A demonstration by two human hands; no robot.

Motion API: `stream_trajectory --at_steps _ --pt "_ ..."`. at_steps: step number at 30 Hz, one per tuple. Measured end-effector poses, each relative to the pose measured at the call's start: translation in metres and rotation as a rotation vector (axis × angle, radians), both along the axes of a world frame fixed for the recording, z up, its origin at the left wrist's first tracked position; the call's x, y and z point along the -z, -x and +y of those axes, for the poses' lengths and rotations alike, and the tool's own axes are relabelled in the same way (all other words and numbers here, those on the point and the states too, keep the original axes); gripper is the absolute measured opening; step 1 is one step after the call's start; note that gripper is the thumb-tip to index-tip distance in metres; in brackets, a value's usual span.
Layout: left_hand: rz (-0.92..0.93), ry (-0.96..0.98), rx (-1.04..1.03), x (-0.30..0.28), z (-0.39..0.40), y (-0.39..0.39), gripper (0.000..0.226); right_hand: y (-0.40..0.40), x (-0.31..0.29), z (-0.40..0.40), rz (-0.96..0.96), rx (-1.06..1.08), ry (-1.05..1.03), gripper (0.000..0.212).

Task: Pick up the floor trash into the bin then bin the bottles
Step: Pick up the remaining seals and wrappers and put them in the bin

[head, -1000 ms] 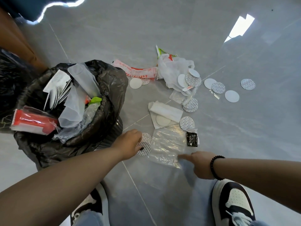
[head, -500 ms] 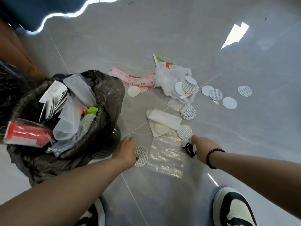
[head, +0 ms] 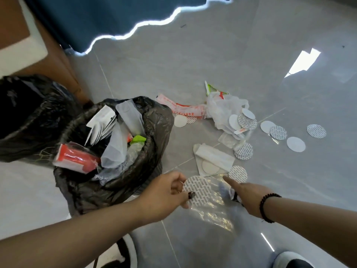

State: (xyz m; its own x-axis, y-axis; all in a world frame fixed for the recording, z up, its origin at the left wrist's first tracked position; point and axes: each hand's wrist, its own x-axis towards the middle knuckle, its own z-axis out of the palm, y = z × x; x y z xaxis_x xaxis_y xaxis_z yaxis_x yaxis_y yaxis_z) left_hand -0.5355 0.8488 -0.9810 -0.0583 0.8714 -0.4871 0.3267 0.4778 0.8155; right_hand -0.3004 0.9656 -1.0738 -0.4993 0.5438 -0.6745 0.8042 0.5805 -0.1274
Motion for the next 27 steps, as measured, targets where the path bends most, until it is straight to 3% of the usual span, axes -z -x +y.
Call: stream_trajectory --at_steps 2,4,6,10,12,15,19,24,27 --pt "-0.073 -0.089 -0.072 -0.034 -0.004 -0.002 0.014 0.003 0.003 -0.001 -0.028 0.012 0.004 0.075" --pt "-0.107 -0.174 -0.136 -0.064 -0.011 0.002 0.017 0.007 0.001 -0.002 -0.063 0.006 -0.007 0.043" --pt "-0.133 -0.249 -0.221 -0.092 -0.017 0.009 0.022 0.013 -0.005 -0.007 -0.075 -0.056 -0.002 0.03" --pt "-0.037 -0.431 -0.38 -0.128 -0.026 0.037 0.019 0.024 -0.027 -0.013 0.069 -0.024 0.014 0.024" --pt "0.135 -0.526 -0.445 -0.136 -0.028 0.06 0.011 0.034 -0.046 -0.013 0.22 0.082 0.067 0.019" --pt "0.432 -0.637 -0.53 -0.14 -0.029 0.095 0.017 0.06 -0.089 -0.014 0.513 0.23 0.115 0.021" --pt "0.778 -0.588 -0.449 -0.136 -0.024 0.127 0.015 0.104 -0.162 -0.017 0.856 0.289 0.191 0.028" --pt "0.833 -0.498 -0.437 -0.126 -0.028 0.14 0.018 0.147 -0.222 -0.021 1.131 0.252 0.275 0.028" --pt "0.821 -0.406 -0.455 -0.116 -0.03 0.143 0.02 0.175 -0.222 -0.019 1.141 0.22 0.235 0.029"
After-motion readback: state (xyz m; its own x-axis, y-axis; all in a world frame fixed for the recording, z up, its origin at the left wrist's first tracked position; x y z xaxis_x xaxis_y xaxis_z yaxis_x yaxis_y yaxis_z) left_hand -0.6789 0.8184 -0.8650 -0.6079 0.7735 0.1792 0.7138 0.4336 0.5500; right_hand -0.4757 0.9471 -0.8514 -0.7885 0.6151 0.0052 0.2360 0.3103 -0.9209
